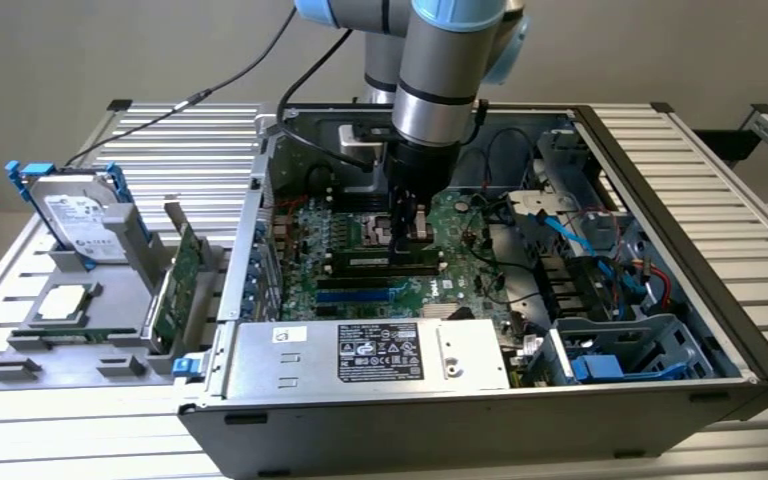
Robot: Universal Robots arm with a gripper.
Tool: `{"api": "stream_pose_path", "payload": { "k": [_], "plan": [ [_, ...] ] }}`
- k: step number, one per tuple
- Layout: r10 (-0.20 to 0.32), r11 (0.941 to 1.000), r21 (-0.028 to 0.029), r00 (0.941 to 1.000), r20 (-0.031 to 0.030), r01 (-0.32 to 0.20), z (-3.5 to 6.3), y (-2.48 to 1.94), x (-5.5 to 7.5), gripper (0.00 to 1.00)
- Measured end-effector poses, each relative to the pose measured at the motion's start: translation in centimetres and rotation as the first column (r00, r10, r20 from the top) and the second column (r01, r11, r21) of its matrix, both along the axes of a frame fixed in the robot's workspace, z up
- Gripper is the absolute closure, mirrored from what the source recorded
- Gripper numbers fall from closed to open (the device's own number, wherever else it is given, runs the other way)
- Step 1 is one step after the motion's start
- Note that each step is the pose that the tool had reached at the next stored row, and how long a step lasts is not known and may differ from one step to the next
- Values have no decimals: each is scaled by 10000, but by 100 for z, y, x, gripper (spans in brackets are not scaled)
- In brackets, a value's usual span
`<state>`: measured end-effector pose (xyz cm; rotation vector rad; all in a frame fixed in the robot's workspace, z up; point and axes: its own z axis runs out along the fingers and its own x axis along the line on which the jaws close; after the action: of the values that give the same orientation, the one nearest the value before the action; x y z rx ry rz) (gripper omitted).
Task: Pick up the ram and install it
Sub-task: 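Insert the ram into the slot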
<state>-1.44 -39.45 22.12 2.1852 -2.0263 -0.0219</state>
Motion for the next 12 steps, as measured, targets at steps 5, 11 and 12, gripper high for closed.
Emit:
{"api": "stream_pose_path", "payload": {
  "k": [5, 11, 12],
  "plan": [
    [0, 10000, 1, 10000, -5, 0, -11, 8, 3, 86],
    [-6, 10000, 1, 10000, -72, 6, -11, 16, 2, 86],
    [-6, 10000, 0, 10000, -76, 6, -11, 18, 3, 86]
  ]
}}
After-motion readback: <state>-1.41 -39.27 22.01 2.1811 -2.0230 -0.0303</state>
